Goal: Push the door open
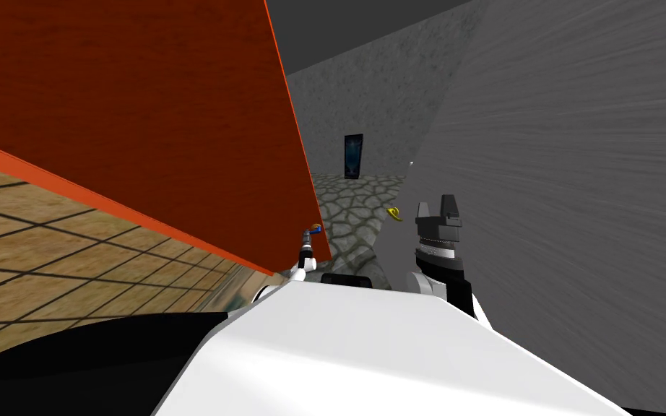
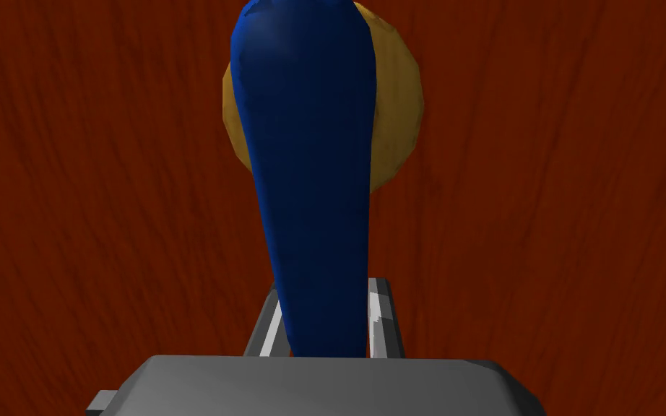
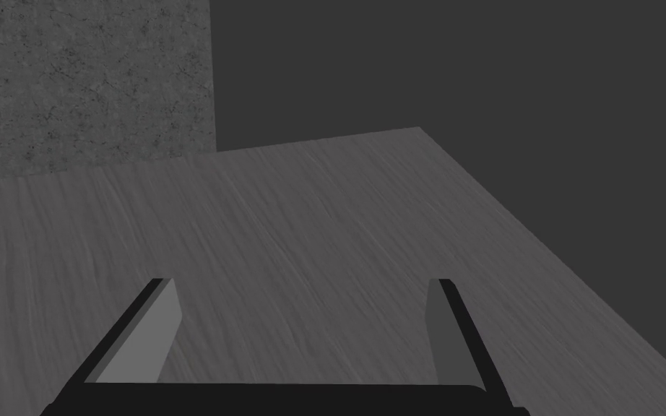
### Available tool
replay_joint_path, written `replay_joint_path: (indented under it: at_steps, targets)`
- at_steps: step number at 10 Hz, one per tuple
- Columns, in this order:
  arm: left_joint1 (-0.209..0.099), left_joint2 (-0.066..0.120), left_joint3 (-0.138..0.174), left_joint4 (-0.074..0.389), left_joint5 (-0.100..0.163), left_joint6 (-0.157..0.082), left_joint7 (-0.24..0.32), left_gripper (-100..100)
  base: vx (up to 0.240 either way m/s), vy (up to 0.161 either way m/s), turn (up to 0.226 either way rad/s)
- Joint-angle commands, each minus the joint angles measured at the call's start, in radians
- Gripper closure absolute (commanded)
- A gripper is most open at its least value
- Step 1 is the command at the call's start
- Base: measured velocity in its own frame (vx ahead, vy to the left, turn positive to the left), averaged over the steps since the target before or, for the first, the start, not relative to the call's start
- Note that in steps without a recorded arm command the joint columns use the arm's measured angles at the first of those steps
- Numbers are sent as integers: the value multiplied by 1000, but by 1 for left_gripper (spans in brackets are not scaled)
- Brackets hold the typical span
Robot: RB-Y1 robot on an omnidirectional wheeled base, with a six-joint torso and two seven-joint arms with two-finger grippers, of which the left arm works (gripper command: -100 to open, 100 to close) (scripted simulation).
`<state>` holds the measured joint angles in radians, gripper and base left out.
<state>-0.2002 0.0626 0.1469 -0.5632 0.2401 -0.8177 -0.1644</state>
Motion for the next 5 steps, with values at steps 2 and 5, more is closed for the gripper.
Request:
replay_joint_path:
  at_steps: [2,5]
  targets:
    - [-2,-10,22,-5,12,-7,-6,100,176,-65,70]
    - [5,-10,42,0,22,-6,-11,100,156,-65,76]
